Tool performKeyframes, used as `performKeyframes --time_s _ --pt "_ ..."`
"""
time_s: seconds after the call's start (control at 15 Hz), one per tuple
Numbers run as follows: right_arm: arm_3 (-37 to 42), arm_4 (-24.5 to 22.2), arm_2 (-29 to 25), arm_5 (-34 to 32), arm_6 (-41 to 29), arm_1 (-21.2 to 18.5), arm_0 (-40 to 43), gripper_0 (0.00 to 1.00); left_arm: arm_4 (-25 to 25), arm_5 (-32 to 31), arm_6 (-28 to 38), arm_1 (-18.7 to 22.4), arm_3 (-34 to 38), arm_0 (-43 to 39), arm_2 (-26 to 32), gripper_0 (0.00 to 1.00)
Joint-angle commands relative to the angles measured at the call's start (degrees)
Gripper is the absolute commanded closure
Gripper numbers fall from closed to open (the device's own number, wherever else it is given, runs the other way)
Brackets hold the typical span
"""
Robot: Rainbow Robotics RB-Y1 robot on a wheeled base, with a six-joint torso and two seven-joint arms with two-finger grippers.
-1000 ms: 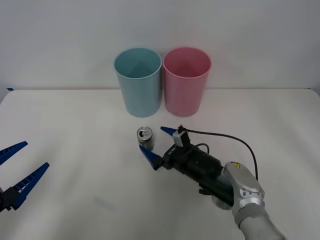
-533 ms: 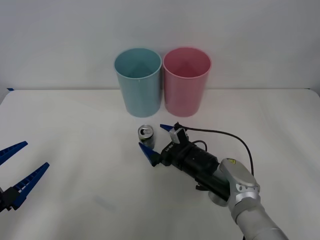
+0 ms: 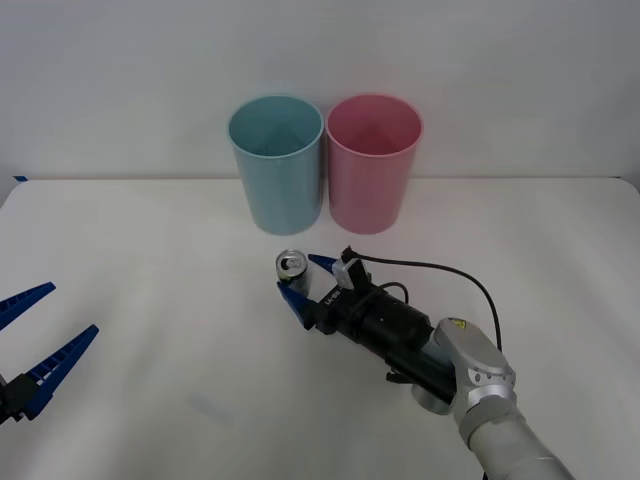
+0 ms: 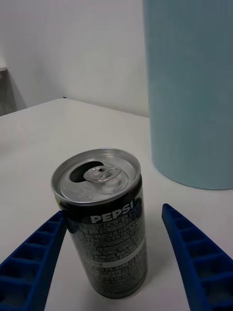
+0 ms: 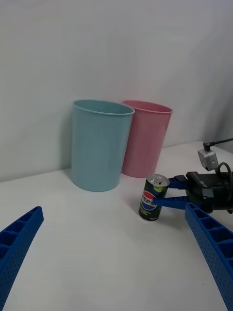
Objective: Grasp the object on the table and drop it into the matching bin: aluminum can to the light blue bin, PET bottle to the pink bin.
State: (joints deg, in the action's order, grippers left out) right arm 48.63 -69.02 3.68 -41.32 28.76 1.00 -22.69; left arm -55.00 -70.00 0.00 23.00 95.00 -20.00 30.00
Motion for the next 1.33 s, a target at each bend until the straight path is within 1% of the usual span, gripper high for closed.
performKeyframes --time_s 0.07,0.67,0.93,1.07,1.13,1.33 --pt "0.06 0.11 0.1 -0.08 0.07 0.0 0.01 1.0 0.0 0.0 0.0 0.0 0.0 0.0 0.0 0.0" --pt "0.32 1.25 1.07 -0.08 -0.28 0.0 -0.08 1.0 0.0 0.0 0.0 0.0 0.0 0.0 0.0 0.0" --pt "2.52 1.87 1.6 -0.26 -1.16 0.0 0.28 1.0 0.0 0.0 0.0 0.0 0.0 0.0 0.0 0.0" --pt "5.51 2.48 2.04 -0.52 -2.13 0.0 1.77 1.0 0.0 0.0 0.0 0.0 0.0 0.0 0.0 0.0" --pt "7.7 2.57 2.39 -0.52 -3.8 0.0 3.26 1.0 0.0 0.0 0.0 0.0 0.0 0.0 0.0 0.0" --pt "19.66 2.48 6.17 0.01 -11.71 -4.52 9.68 1.0 0.0 0.0 0.0 0.0 0.0 0.0 0.0 0.0"
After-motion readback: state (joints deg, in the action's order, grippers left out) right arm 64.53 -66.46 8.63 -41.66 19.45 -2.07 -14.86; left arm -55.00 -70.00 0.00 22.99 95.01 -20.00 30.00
